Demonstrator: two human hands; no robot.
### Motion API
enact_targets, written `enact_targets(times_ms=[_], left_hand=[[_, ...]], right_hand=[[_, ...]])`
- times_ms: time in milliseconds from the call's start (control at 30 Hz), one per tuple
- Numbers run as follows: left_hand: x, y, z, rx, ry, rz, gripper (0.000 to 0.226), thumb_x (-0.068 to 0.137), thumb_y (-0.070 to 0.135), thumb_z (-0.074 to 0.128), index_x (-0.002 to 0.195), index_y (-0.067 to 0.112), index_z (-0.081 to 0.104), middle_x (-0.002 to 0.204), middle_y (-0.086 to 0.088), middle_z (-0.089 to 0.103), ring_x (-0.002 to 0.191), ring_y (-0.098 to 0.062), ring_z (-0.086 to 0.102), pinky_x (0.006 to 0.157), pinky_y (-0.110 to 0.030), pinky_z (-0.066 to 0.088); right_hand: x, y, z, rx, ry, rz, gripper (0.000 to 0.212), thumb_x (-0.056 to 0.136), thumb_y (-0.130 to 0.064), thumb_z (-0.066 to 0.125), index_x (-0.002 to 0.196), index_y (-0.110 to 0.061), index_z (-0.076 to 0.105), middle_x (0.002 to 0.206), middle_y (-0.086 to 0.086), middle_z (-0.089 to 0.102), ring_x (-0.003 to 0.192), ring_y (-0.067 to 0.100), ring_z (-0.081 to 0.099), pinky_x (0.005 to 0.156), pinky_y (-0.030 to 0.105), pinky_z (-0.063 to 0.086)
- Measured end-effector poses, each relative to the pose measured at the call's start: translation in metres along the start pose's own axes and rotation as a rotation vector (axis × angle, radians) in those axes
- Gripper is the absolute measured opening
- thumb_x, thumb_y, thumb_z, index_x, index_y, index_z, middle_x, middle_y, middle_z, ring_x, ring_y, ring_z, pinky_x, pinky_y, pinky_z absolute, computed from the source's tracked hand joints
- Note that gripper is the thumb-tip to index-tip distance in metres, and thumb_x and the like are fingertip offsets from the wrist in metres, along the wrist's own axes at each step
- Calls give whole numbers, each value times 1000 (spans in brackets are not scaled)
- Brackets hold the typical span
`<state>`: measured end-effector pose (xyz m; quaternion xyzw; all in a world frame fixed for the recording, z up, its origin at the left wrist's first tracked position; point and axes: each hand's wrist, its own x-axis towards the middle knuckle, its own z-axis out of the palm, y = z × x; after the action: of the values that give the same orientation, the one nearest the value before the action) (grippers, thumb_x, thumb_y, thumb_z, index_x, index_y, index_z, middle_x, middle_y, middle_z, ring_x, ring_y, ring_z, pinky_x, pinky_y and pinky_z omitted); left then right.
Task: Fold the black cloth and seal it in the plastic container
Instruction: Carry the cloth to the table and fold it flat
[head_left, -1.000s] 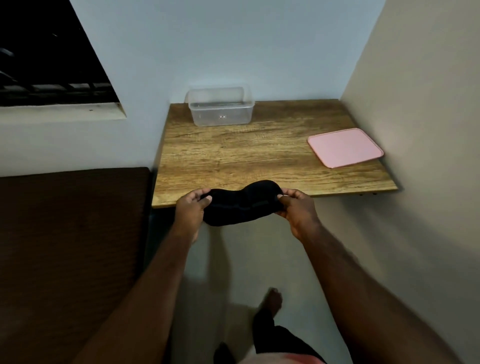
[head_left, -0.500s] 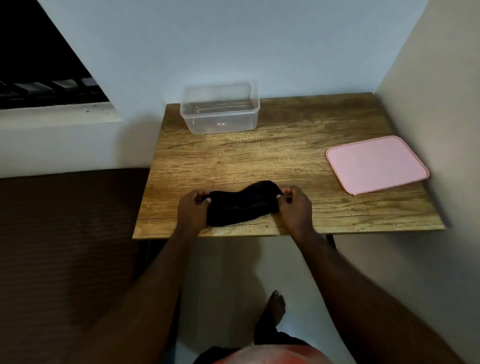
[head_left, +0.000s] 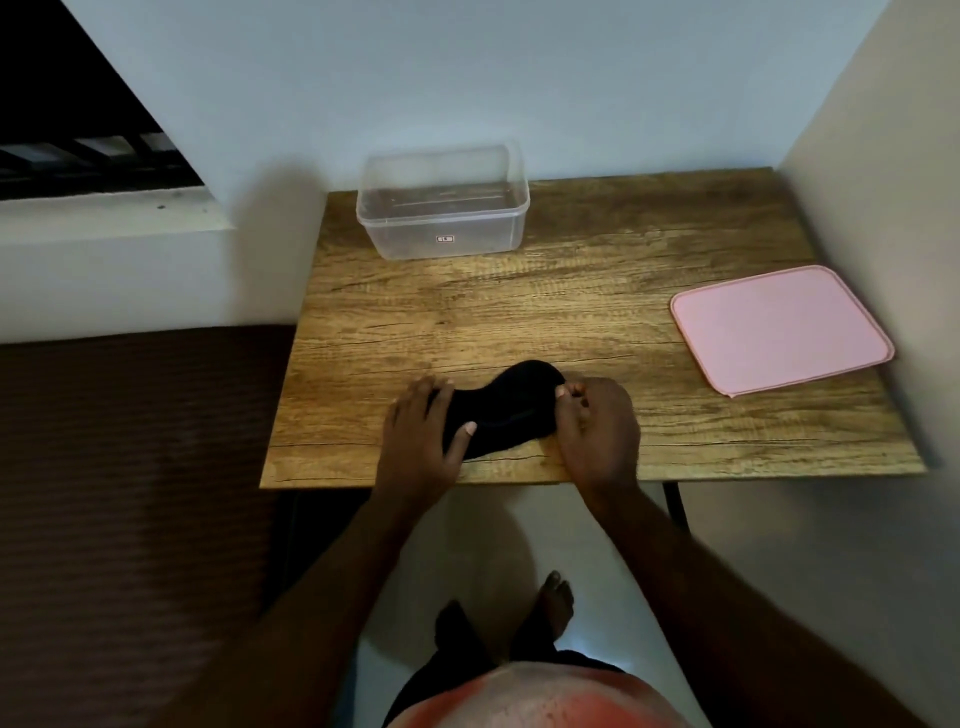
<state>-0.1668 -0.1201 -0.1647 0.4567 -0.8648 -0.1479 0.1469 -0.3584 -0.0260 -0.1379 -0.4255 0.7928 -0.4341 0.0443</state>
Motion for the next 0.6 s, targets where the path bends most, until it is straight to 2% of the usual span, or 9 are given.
enact_targets(times_ms=[67, 133, 200, 267, 333, 467, 600], left_hand=[[-2, -3, 6, 70, -76, 6, 62, 95, 51, 34, 145, 14, 38, 153, -15, 34, 144, -31, 25, 115, -48, 18], [-3, -6, 9, 108, -108, 0, 64, 96, 53, 26, 148, 16, 33, 158, -14, 26, 147, -28, 17, 118, -48, 12], [-4, -7, 9, 125, -130, 9, 65, 96, 53, 22, 150, 18, 28, 160, -11, 18, 149, -25, 11, 118, -46, 7], [-4, -8, 7, 138, -134, 25, 67, 95, 55, 19, 151, 19, 24, 161, -9, 15, 149, -23, 7, 118, -45, 4], [-4, -11, 5, 158, -150, 27, 69, 94, 57, 15, 153, 21, 20, 162, -7, 12, 150, -22, 4, 118, -44, 2], [-6, -15, 5, 186, -135, 56, 67, 96, 57, 17, 152, 21, 21, 162, -8, 11, 150, -23, 5, 119, -44, 3], [-10, -19, 4, 195, -130, 94, 66, 96, 57, 17, 151, 20, 24, 161, -9, 16, 149, -24, 8, 120, -46, 7]], right_hand=[[-4, -11, 12, -55, -180, -178, 30, 96, -26, 54, 117, -7, 65, 116, 11, 66, 112, 25, 57, 98, 41, 45], [-8, -20, 27, -173, -399, -255, 52, 99, -40, 41, 139, -8, 50, 145, 12, 50, 139, 27, 37, 119, 41, 22], [-12, -23, 40, -299, -538, -295, 67, 99, -52, 25, 152, -11, 30, 160, 10, 27, 151, 23, 13, 121, 36, 0], [-17, -20, 47, -423, -613, -290, 76, 97, -61, 15, 156, -13, 16, 165, 8, 10, 152, 20, -1, 120, 35, -10], [-19, -13, 49, -517, -629, -285, 80, 95, -65, 8, 157, -14, 9, 165, 7, 4, 152, 19, -6, 120, 36, -12], [-8, 4, 42, -586, -541, -182, 86, 91, -70, 0, 157, -14, 6, 165, 8, 4, 152, 21, -6, 122, 44, -6], [0, 12, 35, -553, -469, -51, 80, 95, -65, 8, 157, -15, 8, 165, 8, 7, 152, 22, -3, 122, 42, -4]])
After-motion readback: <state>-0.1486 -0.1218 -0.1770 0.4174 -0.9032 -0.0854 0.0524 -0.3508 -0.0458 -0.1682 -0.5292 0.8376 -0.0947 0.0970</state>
